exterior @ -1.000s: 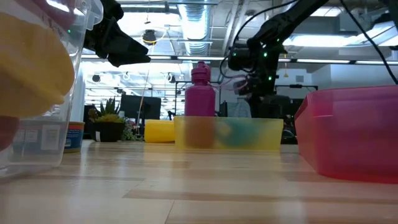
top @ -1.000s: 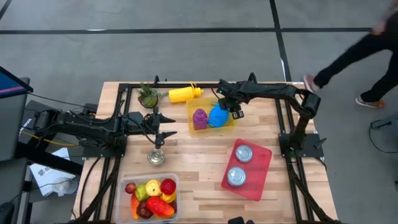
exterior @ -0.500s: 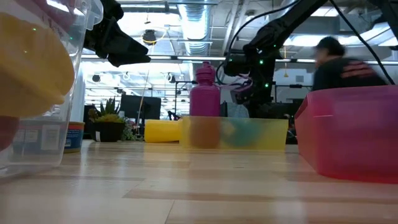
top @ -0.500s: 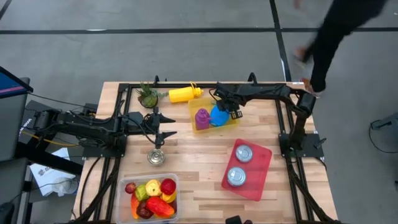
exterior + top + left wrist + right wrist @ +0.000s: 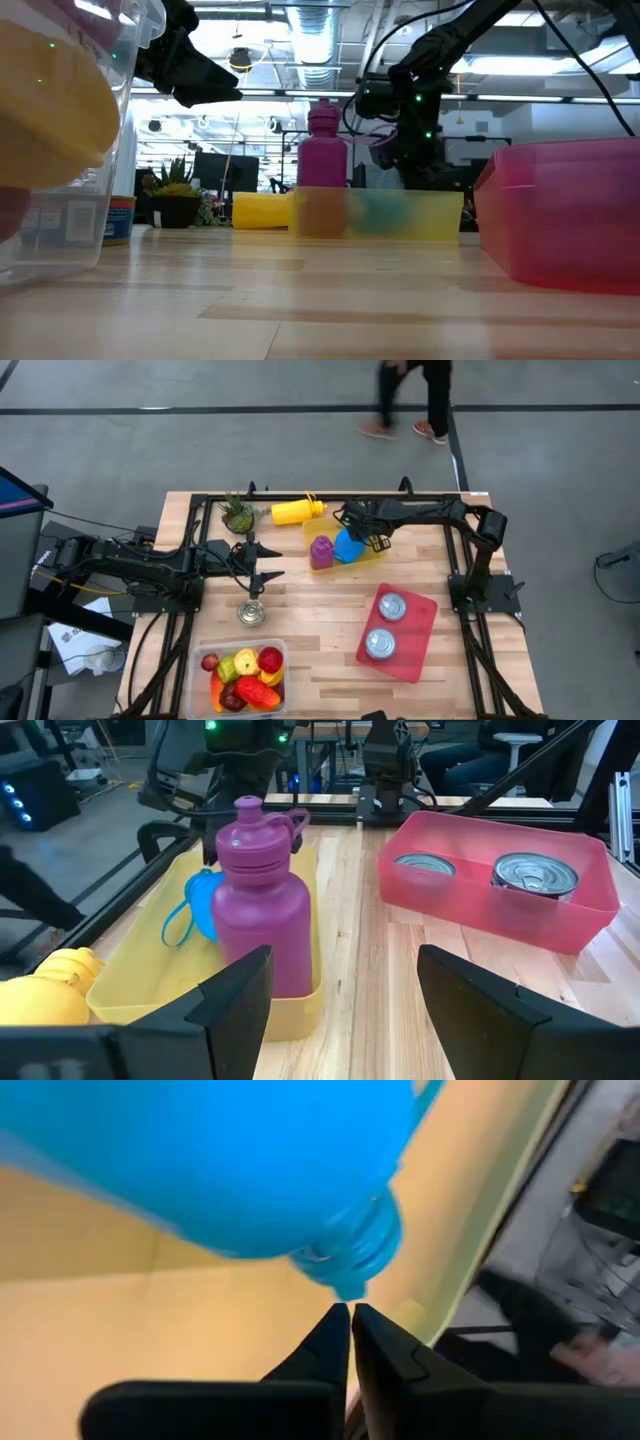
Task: Pick & Place Food Item
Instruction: Adjust the blue tumbler in the yellow bin
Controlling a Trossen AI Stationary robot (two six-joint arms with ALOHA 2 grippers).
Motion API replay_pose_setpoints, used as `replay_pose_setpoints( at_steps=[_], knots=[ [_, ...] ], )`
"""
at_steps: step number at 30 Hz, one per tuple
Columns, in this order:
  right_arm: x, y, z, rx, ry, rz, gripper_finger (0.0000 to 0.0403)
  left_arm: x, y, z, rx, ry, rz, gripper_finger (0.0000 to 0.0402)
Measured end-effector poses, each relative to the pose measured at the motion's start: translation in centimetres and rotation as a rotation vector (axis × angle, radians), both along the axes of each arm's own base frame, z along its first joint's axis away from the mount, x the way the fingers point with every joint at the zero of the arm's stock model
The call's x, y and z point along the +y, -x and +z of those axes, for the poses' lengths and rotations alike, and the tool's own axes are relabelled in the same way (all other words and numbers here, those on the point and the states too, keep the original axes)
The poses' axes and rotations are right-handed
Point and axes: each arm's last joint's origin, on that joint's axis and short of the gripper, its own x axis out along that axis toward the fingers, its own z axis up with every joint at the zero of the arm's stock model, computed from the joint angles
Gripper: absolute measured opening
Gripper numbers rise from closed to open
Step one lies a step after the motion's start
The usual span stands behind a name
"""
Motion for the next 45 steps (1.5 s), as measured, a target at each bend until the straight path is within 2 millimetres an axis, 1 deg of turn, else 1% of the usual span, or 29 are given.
replay_pose_setpoints(
  at_steps=[3, 5, 8, 14, 16, 18, 21, 28, 31, 35, 45],
  knots=[
    [-0.2, 0.3, -0.1, -0.001, -0.039, -0.004, 0.0026, 0.0, 0.0, 0.0, 0.000, 0.001, -0.002, 0.0241],
    [-0.5, 0.4, -0.1, -0.015, -0.061, -0.022, 0.0047, 0.0, 0.0, 0.0, 0.000, 0.001, -0.001, 0.0241],
    [-0.7, 0.5, -0.2, -0.023, -0.080, -0.029, 0.0091, 0.0, 0.0, 0.0, 0.001, 0.001, -0.001, 0.0241],
    [-1.0, 0.4, -0.2, -0.015, -0.073, 0.014, 0.0201, 0.0, 0.0, 0.0, 0.001, 0.001, -0.001, 0.0241],
    [-1.0, 0.3, -0.2, -0.028, -0.073, 0.017, 0.0227, 0.0, 0.0, 0.0, 0.002, 0.001, -0.001, 0.0241],
    [-1.1, 0.3, -0.1, -0.032, -0.073, 0.015, 0.0238, 0.0, 0.0, 0.0, 0.002, 0.001, 0.000, 0.0241],
    [-1.1, 0.3, -0.1, -0.032, -0.068, 0.010, 0.0233, 0.0, 0.0, 0.0, 0.003, 0.001, 0.000, 0.0241],
    [-1.2, 0.3, -0.2, -0.041, -0.066, 0.000, 0.0173, 0.0, 0.0, 0.0, 0.003, 0.001, 0.001, 0.0241],
    [-1.1, 0.3, -0.2, -0.054, -0.084, -0.004, 0.0155, 0.0, 0.0, 0.0, 0.003, 0.001, 0.002, 0.0241],
    [-1.0, 0.2, -0.2, -0.069, -0.109, -0.003, 0.0147, 0.0, 0.0, 0.0, 0.003, 0.001, 0.002, 0.0241],
    [-1.2, 0.2, -0.3, -0.074, -0.109, -0.005, 0.0145, 0.0, 0.0, 0.0, 0.003, 0.001, 0.001, 0.0241]
  ],
)
